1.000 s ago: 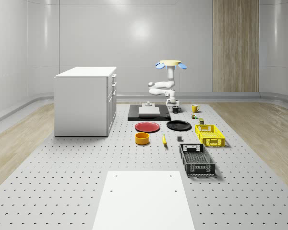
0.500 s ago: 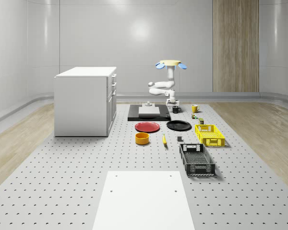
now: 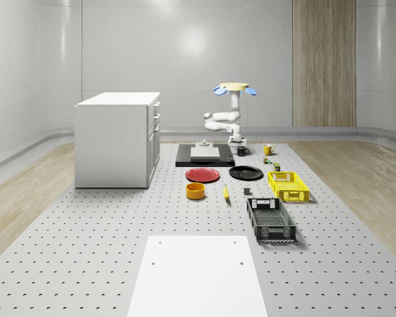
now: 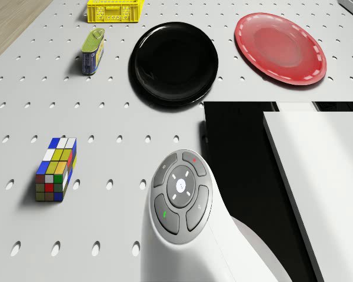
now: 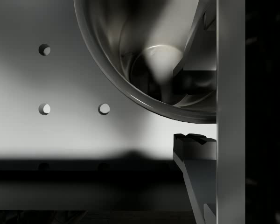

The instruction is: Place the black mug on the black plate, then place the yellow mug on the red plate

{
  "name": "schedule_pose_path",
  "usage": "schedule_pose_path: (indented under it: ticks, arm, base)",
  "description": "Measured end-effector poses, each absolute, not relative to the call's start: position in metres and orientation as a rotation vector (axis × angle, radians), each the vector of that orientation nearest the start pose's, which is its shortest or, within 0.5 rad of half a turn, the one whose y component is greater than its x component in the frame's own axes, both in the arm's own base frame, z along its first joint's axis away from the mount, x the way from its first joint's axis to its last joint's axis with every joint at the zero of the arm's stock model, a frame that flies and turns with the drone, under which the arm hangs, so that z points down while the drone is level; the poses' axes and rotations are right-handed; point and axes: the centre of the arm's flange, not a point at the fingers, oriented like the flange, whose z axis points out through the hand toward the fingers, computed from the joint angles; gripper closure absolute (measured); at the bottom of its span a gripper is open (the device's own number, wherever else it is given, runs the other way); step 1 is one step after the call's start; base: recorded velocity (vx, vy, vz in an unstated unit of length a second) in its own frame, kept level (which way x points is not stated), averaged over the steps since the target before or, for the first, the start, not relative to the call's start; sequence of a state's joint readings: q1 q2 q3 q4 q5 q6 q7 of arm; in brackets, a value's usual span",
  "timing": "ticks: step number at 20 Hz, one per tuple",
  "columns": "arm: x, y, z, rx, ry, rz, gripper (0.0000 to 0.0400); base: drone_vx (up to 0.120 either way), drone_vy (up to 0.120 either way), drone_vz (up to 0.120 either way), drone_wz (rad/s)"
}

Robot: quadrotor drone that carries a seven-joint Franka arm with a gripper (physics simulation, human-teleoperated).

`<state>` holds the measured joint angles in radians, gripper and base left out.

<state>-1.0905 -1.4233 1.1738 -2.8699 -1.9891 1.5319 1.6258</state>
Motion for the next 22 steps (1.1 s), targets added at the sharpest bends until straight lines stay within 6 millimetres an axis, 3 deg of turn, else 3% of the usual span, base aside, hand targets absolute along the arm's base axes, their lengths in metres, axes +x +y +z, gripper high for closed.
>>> schedule_pose_path:
  ticks: [7, 13, 22]
  arm:
    - [0.297, 0.006, 0.536, 0.001, -0.002, 0.786, 0.0297]
    - [0.297, 0.006, 0.516, 0.001, -0.002, 0.786, 0.0299]
    - [0.297, 0.006, 0.49, 0.001, -0.002, 0.785, 0.03]
  base:
    - [0.0, 0.0, 0.0, 0.0]
    - [0.0, 0.0, 0.0, 0.0]
    - [0.009, 0.0, 0.12, 0.0]
